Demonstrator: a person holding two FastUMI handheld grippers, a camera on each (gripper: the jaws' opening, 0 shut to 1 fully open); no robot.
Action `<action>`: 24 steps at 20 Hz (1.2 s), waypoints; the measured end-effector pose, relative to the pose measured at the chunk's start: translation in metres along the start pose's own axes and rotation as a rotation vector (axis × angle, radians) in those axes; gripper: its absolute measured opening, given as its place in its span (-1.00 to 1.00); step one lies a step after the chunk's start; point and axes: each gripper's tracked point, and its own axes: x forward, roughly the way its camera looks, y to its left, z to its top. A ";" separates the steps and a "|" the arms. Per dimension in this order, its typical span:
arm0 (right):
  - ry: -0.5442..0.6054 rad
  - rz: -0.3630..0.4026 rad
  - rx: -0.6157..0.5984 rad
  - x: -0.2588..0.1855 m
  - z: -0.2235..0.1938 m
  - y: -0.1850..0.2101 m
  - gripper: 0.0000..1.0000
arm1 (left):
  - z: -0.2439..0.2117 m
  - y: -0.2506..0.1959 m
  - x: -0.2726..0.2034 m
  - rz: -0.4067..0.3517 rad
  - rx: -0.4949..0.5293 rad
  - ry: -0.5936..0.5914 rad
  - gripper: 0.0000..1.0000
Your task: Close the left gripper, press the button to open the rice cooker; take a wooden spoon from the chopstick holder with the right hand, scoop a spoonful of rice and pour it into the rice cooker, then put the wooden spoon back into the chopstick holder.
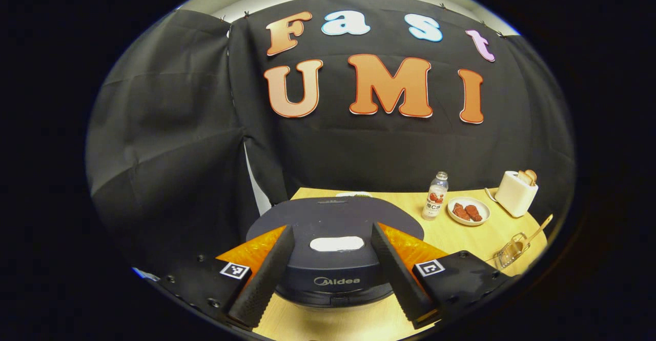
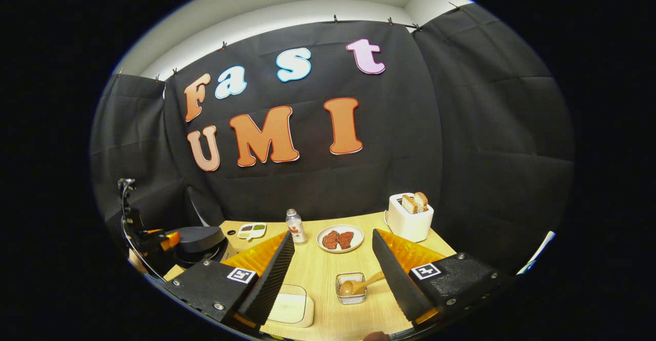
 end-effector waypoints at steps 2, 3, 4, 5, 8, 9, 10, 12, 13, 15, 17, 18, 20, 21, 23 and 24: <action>-0.013 -0.006 0.000 -0.003 0.004 -0.002 0.89 | -0.011 -0.002 -0.001 0.004 0.013 -0.032 0.90; -0.019 -0.008 0.003 -0.004 0.006 -0.004 0.89 | -0.015 -0.001 -0.001 0.004 0.012 -0.043 0.90; -0.021 -0.010 0.008 -0.005 0.007 -0.005 0.89 | -0.019 0.000 0.000 0.006 0.008 -0.052 0.90; -0.023 -0.011 0.014 -0.007 0.008 -0.005 0.89 | -0.024 0.000 0.000 0.006 0.007 -0.052 0.90; -0.027 -0.022 0.014 -0.009 0.009 -0.011 0.89 | -0.043 -0.002 0.001 0.006 0.016 -0.031 0.90; -0.025 -0.022 0.016 -0.011 0.009 -0.012 0.89 | -0.049 -0.001 0.000 0.008 0.010 -0.024 0.90; -0.023 -0.023 0.020 -0.011 0.008 -0.012 0.89 | -0.042 -0.001 -0.002 0.005 0.016 -0.069 0.91; -0.026 -0.024 0.031 -0.012 0.009 -0.013 0.89 | -0.044 0.000 -0.001 0.011 0.012 -0.086 1.00; -0.027 -0.023 0.037 -0.012 0.010 -0.014 0.89 | -0.049 0.000 0.001 0.009 0.013 -0.093 0.92; -0.029 -0.024 0.046 -0.012 0.009 -0.015 0.89 | -0.053 -0.001 0.000 -0.008 0.002 -0.089 1.00; -0.030 -0.027 0.049 -0.013 0.009 -0.018 0.89 | -0.057 -0.002 0.004 -0.026 -0.007 -0.070 1.00; -0.032 -0.029 0.048 -0.012 0.010 -0.019 0.89 | -0.057 -0.002 0.002 -0.029 0.000 -0.048 1.00; -0.037 -0.033 0.037 -0.014 0.010 -0.022 0.89 | -0.054 -0.003 0.004 -0.030 0.018 -0.048 1.00; -0.041 -0.036 0.030 -0.014 0.013 -0.024 0.89 | -0.049 -0.002 0.004 -0.026 0.022 -0.040 1.00; -0.053 -0.037 0.014 -0.014 0.020 -0.026 0.89 | -0.049 0.001 0.002 -0.005 0.011 0.015 0.92; -0.059 -0.041 0.004 -0.014 0.023 -0.028 0.89 | -0.043 0.002 0.000 -0.001 -0.006 0.030 0.90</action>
